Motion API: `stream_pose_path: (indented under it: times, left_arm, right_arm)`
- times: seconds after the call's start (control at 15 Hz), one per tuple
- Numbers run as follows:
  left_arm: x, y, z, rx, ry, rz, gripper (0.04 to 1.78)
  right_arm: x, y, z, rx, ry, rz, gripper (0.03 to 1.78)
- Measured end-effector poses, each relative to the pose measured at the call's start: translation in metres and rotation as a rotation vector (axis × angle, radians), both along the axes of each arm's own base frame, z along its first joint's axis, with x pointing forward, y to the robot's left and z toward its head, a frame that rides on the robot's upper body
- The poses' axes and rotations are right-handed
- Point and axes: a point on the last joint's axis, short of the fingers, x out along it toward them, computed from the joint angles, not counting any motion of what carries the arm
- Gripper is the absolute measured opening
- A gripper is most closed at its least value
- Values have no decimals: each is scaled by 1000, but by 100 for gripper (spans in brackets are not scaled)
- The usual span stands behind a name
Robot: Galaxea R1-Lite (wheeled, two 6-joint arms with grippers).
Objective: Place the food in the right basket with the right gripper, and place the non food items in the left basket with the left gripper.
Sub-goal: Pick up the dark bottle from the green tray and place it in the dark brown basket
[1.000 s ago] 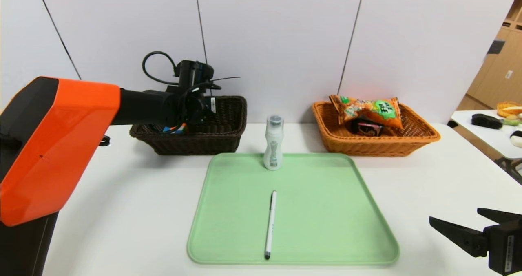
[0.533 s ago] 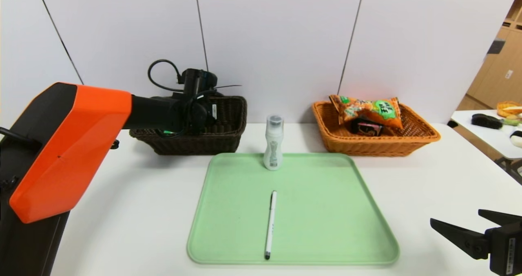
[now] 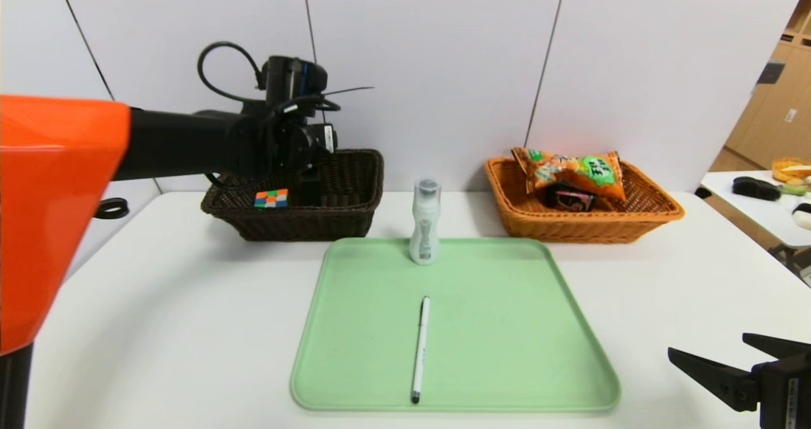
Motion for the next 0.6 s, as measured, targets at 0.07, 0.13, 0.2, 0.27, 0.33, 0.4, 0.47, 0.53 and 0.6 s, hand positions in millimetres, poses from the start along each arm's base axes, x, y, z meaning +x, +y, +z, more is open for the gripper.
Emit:
stream_pose_path:
  times: [0.07,0.13,0.2,0.27,0.33,0.4,0.47,0.53,0.6]
  left_arm:
    - [-22,-7,16,-15,14,-30,150]
    - [-47,-15,26,-27,64,-71,152]
    - [-72,-23,32,-43,135,-117,154]
    - [-99,-31,36,-68,222,-177,156]
    - [-127,-36,39,-109,325,-250,158]
    - [-151,-40,40,-149,430,-323,159]
    - [-171,-43,39,-172,527,-381,161]
    - [-189,-46,35,-167,609,-421,162]
    - [-201,-50,29,-146,658,-443,163]
  right_arm:
    - [0,0,0,-1,0,-1,171]
    - [0,0,0,-1,0,-1,171]
    - [0,0,0,-1,0,-1,171]
    - [0,0,0,-1,1,-1,171]
    - [0,0,0,-1,2,-1,171]
    - [0,0,0,-1,2,-1,171]
    - [1,0,1,0,-2,-2,171]
    - [2,0,3,1,-5,-3,171]
    - [3,1,7,3,-12,-4,171]
